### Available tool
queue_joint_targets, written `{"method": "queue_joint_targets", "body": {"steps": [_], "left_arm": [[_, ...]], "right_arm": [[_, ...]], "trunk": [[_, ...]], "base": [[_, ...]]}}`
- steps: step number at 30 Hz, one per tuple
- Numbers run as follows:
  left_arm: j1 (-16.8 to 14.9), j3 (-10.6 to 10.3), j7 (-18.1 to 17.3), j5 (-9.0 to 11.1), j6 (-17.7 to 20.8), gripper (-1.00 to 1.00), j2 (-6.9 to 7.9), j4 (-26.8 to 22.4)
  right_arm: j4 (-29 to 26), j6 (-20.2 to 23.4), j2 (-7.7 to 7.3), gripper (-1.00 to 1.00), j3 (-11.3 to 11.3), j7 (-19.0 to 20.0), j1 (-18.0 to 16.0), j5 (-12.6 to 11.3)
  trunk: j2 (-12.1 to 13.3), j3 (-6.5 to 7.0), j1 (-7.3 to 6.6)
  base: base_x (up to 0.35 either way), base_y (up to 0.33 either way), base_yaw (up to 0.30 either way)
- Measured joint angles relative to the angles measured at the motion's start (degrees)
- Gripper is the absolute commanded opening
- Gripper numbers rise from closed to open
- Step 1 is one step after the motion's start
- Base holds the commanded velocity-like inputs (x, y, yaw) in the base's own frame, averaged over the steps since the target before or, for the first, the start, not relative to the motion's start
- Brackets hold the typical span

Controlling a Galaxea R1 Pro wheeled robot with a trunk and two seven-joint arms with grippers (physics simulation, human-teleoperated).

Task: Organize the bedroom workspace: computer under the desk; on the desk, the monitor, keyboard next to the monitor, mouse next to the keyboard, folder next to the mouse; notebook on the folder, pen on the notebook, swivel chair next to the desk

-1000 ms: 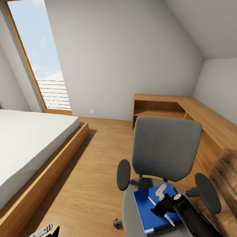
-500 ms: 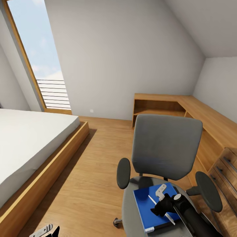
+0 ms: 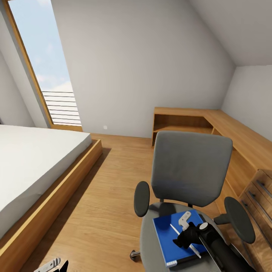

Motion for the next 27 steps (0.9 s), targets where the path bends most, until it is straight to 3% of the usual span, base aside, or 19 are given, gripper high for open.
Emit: {"method": "queue_joint_targets", "body": {"steps": [16,17,27], "left_arm": [[0.0,0.0,0.0,0.0,-0.01,1.0,0.0,0.23],[0.0,-0.01,0.0,0.0,-0.01,1.0,0.0,0.22],[0.0,-0.01,0.0,0.0,-0.04,1.0,0.0,0.19]], "right_arm": [[0.0,-0.05,0.0,1.0,-0.01,-0.04,0.0,0.06],[0.0,-0.04,0.0,-1.0,-0.04,-0.04,0.0,0.05],[0.0,-0.08,0.02,-1.0,-0.22,0.05,0.0,0.16]], "trunk": [[0.0,0.0,0.0],[0.0,0.0,0.0],[0.0,0.0,0.0]], "base": [[0.0,0.0,0.0],[0.0,0.0,0.0],[0.0,0.0,0.0]]}}
